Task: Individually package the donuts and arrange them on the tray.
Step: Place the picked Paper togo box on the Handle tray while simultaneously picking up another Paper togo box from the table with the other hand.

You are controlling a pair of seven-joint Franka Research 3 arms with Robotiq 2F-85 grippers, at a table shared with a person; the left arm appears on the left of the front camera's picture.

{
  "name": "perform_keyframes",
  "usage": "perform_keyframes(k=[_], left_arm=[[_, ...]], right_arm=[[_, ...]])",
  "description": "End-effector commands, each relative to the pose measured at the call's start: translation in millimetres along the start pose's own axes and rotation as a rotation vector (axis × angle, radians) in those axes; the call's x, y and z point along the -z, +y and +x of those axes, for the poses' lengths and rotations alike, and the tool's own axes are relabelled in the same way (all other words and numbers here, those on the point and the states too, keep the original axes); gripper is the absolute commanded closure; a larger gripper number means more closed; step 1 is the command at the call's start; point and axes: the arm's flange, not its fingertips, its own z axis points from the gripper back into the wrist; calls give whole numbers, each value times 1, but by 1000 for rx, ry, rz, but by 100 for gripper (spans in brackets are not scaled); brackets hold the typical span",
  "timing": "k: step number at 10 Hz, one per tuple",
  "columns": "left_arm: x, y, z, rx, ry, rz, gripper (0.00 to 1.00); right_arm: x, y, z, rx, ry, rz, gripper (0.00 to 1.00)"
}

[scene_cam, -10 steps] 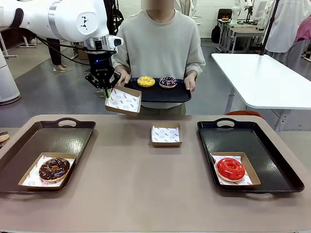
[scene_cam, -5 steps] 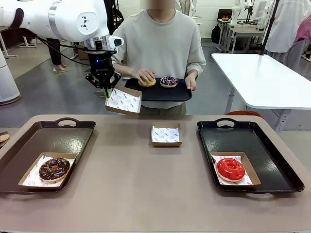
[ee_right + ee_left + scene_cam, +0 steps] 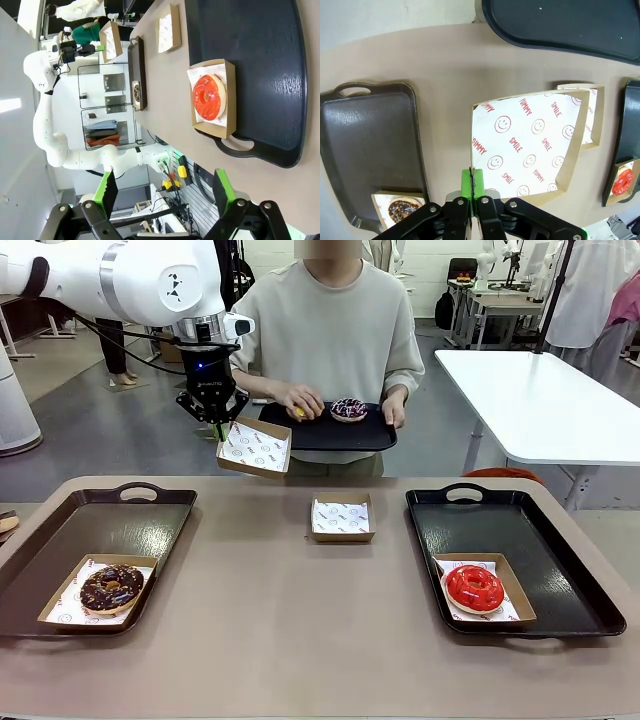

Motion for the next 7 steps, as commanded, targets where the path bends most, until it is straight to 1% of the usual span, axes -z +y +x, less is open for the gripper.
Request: perform_keyframes(k=[1, 7], left_arm=[[-1, 0, 0, 4, -6, -1, 100], [-1, 0, 0, 4, -6, -1, 100]], right_arm=[[-4, 1, -3, -2, 8, 9, 0], [-4, 1, -3, -2, 8, 9, 0]])
